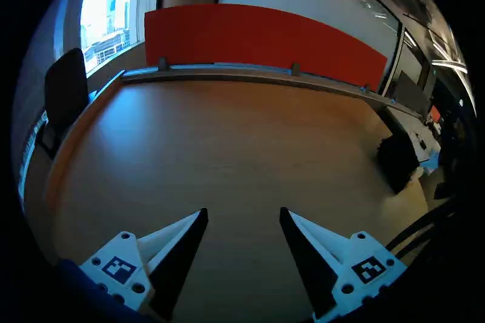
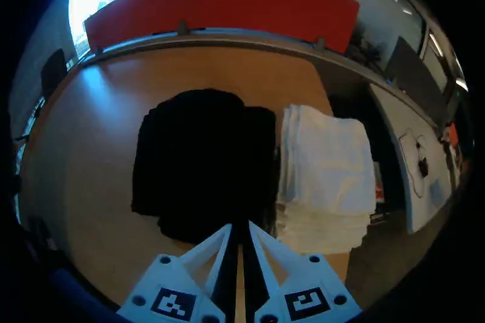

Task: Fold towel

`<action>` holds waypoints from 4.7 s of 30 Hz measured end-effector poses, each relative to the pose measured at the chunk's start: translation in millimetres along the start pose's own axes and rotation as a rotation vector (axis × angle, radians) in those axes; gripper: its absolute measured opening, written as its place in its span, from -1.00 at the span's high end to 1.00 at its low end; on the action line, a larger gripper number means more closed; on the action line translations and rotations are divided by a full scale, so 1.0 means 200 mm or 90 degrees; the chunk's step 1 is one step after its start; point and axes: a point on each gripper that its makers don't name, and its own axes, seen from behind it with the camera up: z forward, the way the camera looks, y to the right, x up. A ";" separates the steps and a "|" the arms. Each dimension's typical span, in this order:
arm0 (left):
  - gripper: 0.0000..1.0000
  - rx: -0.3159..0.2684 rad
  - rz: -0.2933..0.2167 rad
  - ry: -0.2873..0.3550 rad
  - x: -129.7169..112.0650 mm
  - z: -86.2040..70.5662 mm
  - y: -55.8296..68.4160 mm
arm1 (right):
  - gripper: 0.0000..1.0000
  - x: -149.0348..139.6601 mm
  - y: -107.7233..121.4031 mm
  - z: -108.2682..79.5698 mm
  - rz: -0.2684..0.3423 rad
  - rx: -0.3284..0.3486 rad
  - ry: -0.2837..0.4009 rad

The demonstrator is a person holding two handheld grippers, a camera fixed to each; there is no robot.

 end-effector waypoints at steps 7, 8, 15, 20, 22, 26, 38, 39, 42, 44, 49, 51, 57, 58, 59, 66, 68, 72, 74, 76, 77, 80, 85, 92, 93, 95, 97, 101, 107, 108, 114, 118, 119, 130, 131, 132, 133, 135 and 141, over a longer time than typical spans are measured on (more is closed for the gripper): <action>-0.75 0.001 0.006 0.000 0.02 0.01 0.01 | 0.90 -0.01 -0.03 0.03 0.017 0.004 0.007; -0.75 0.001 0.005 0.000 0.02 0.02 0.01 | 0.90 -0.02 -0.03 0.03 0.017 0.005 0.007; -0.76 0.001 0.007 -0.002 0.02 0.02 0.01 | 0.90 -0.05 -0.06 0.07 0.037 0.008 0.009; -0.76 0.002 0.013 0.000 0.04 0.02 0.01 | 0.91 -0.06 -0.07 0.07 0.051 0.010 0.018; -0.75 0.002 0.012 0.000 0.04 0.02 0.01 | 0.91 -0.05 -0.07 0.06 0.053 0.008 0.023; -0.75 0.002 0.010 0.001 0.05 0.02 0.01 | 0.91 -0.04 -0.07 0.05 0.056 0.006 0.034; -0.75 0.001 0.004 0.003 0.04 0.02 -0.01 | 0.58 -0.02 -0.05 -0.06 0.053 -0.020 0.064; -0.75 0.001 0.003 0.003 0.04 0.02 -0.01 | 0.53 -0.01 -0.05 -0.07 0.053 -0.021 0.067; -0.75 0.001 0.003 0.005 0.04 0.01 -0.02 | 0.22 0.00 -0.04 -0.10 0.051 -0.028 0.077; -0.75 0.001 0.003 0.006 0.04 0.01 -0.02 | -0.09 0.03 -0.04 -0.12 0.049 -0.034 0.087; -0.76 0.001 0.001 0.008 0.05 0.01 -0.02 | -0.49 0.09 -0.03 -0.17 0.046 -0.042 0.108; -0.76 0.000 0.000 0.009 0.05 0.00 -0.02 | -0.55 0.11 -0.03 -0.19 0.044 -0.044 0.112; -0.75 0.001 -0.001 0.011 0.05 0.00 -0.02 | -0.64 0.10 -0.02 -0.21 0.038 -0.049 0.112; -0.75 0.000 -0.001 0.011 0.05 0.00 -0.02 | -0.64 0.10 -0.02 -0.22 0.038 -0.051 0.112; -0.75 0.000 -0.002 0.011 0.05 0.00 -0.02 | -0.64 0.10 -0.02 -0.22 0.037 -0.053 0.111; -0.75 -0.002 0.000 0.013 0.06 0.01 -0.02 | -0.64 0.11 0.00 -0.25 0.039 -0.057 0.119; -0.75 -0.002 0.001 0.013 0.06 0.01 -0.01 | -0.64 0.13 0.00 -0.26 0.038 -0.056 0.124; -0.75 -0.002 0.000 0.013 0.06 0.01 -0.01 | -0.64 0.17 -0.02 -0.26 0.033 -0.052 0.131; -0.75 -0.002 -0.001 0.014 0.06 0.01 -0.01 | -0.64 0.18 -0.02 -0.25 0.031 -0.051 0.132; -0.75 -0.001 -0.003 0.015 0.06 0.01 -0.01 | -0.65 0.20 -0.03 -0.24 0.029 -0.052 0.135; -0.75 -0.001 -0.004 0.016 0.06 0.01 -0.02 | -0.70 0.21 -0.03 -0.24 0.029 -0.053 0.137; -0.75 0.000 -0.007 0.018 0.07 0.00 -0.02 | -0.92 0.23 -0.03 -0.24 0.029 -0.056 0.143; -0.75 0.001 -0.008 0.021 0.07 0.00 -0.03 | -1.00 0.26 -0.04 -0.26 0.031 -0.061 0.160; -0.75 0.002 -0.010 0.037 0.12 -0.01 -0.04 | -0.99 0.38 -0.06 -0.33 0.044 -0.077 0.221; -0.75 0.002 -0.011 0.040 0.14 -0.01 -0.04 | -1.00 0.40 -0.07 -0.34 0.046 -0.077 0.229; -0.76 0.002 -0.013 0.046 0.16 -0.02 -0.05 | -1.00 0.42 -0.09 -0.36 0.050 -0.075 0.245; -0.75 0.003 -0.013 0.053 0.18 -0.02 -0.05 | -1.00 0.45 -0.11 -0.38 0.051 -0.076 0.259; -0.75 0.004 -0.012 0.066 0.22 -0.03 -0.07 | -1.00 0.51 -0.15 -0.43 0.049 -0.077 0.290; -0.75 0.008 -0.013 0.088 0.29 -0.05 -0.09 | -1.00 0.62 -0.22 -0.52 0.048 -0.075 0.352; -0.75 0.009 -0.014 0.093 0.31 -0.06 -0.10 | -1.00 0.64 -0.23 -0.54 0.050 -0.076 0.365; -0.75 0.010 -0.026 0.136 0.43 -0.09 -0.13 | -1.00 0.79 -0.28 -0.69 0.063 -0.082 0.449; -0.75 0.012 -0.030 0.167 0.51 -0.12 -0.14 | -1.00 0.85 -0.33 -0.76 0.060 -0.080 0.486; -0.75 0.013 -0.029 0.176 0.54 -0.12 -0.15 | -1.00 0.86 -0.34 -0.78 0.058 -0.082 0.495; -0.75 0.040 -0.011 0.269 0.75 -0.18 -0.20 | -1.00 0.95 -0.43 -0.83 0.036 -0.092 0.530; -0.75 0.044 -0.011 0.281 0.77 -0.19 -0.22 | -1.00 0.96 -0.44 -0.83 0.036 -0.094 0.534; -0.75 0.048 -0.012 0.291 0.79 -0.20 -0.23 | -1.00 0.97 -0.45 -0.84 0.036 -0.095 0.537; -0.75 0.051 -0.014 0.301 0.81 -0.21 -0.24 | -1.00 0.98 -0.46 -0.84 0.036 -0.096 0.540; -0.75 0.058 -0.017 0.321 0.85 -0.23 -0.26 | -1.00 1.00 -0.49 -0.84 0.036 -0.096 0.547; -0.75 0.071 -0.009 0.363 0.94 -0.27 -0.31 | -1.00 1.06 -0.60 -0.84 0.029 -0.090 0.560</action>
